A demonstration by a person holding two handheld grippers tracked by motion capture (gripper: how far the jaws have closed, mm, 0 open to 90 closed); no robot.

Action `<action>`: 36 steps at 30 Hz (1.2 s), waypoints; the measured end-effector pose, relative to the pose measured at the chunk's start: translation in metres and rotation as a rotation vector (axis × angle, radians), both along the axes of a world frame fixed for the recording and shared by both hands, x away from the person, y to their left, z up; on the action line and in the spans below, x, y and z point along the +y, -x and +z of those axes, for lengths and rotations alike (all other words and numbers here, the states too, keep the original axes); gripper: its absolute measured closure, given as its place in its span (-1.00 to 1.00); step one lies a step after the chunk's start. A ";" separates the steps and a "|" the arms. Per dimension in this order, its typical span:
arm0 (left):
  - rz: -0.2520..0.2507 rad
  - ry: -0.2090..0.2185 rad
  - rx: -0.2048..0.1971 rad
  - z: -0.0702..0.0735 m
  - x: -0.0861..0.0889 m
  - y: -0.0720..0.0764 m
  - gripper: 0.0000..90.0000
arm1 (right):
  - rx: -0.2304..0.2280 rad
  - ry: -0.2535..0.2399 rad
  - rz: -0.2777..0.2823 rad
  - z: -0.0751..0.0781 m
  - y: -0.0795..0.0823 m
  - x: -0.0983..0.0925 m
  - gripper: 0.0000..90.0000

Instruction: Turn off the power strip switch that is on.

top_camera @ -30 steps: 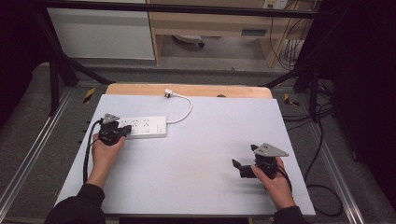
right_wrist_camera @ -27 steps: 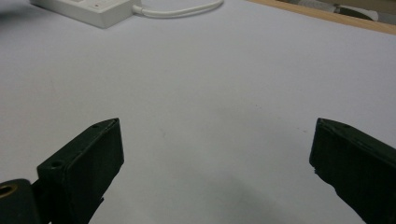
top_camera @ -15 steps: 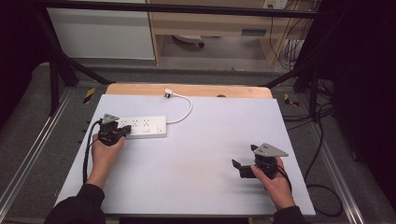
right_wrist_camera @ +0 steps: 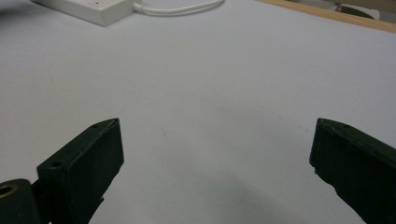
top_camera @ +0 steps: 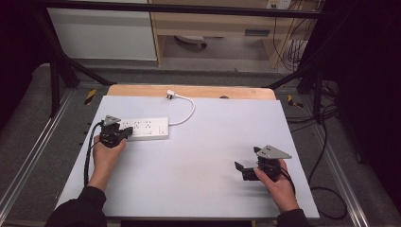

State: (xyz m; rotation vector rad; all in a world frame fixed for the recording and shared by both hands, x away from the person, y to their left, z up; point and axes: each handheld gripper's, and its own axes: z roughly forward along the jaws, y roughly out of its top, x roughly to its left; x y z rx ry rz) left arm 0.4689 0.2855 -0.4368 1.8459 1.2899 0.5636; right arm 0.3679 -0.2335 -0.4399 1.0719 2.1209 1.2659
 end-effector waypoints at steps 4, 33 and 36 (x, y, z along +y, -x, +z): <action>-0.002 0.000 0.001 0.000 0.000 0.000 1.00 | -0.001 0.002 0.001 0.000 0.000 0.000 -0.92; -0.001 -0.014 -0.018 -0.003 -0.001 0.001 1.00 | 0.000 0.002 0.002 0.000 0.000 0.000 -0.93; 0.001 -0.011 -0.020 -0.003 -0.001 0.001 1.00 | -0.001 0.001 0.001 0.000 0.000 0.000 -0.93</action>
